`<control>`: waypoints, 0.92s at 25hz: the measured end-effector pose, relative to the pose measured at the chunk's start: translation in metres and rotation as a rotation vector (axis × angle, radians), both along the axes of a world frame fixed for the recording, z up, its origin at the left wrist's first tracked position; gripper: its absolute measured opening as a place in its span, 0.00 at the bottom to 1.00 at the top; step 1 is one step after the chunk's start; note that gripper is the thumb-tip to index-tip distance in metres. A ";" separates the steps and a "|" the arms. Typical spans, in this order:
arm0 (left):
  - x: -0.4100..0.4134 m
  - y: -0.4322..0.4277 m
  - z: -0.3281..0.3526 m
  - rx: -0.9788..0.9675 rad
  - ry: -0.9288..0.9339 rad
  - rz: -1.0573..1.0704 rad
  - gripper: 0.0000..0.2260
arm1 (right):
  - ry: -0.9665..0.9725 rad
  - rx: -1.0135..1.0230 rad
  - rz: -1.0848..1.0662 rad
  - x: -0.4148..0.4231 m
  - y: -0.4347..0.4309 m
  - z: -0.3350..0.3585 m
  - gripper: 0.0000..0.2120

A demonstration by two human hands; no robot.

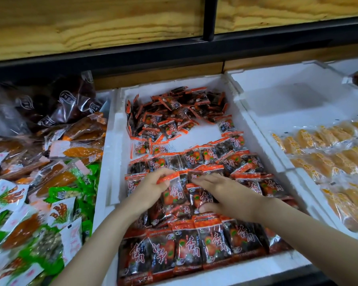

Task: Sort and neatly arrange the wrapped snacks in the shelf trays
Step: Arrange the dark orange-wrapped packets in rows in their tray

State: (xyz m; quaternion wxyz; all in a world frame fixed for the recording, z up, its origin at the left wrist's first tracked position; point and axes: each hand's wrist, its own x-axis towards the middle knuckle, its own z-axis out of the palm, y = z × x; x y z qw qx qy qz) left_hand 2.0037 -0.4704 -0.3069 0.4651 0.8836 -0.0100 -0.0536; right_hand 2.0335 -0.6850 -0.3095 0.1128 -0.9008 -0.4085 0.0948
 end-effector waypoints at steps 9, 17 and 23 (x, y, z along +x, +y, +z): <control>-0.011 -0.008 -0.016 0.420 -0.076 -0.099 0.18 | 0.049 -0.024 0.013 0.002 0.002 0.004 0.37; -0.015 -0.008 -0.019 0.425 -0.113 -0.260 0.29 | -0.119 -0.101 0.052 0.000 -0.006 -0.004 0.36; 0.014 0.021 0.000 0.488 -0.242 -0.188 0.21 | -0.232 -0.027 0.074 0.014 -0.017 0.010 0.33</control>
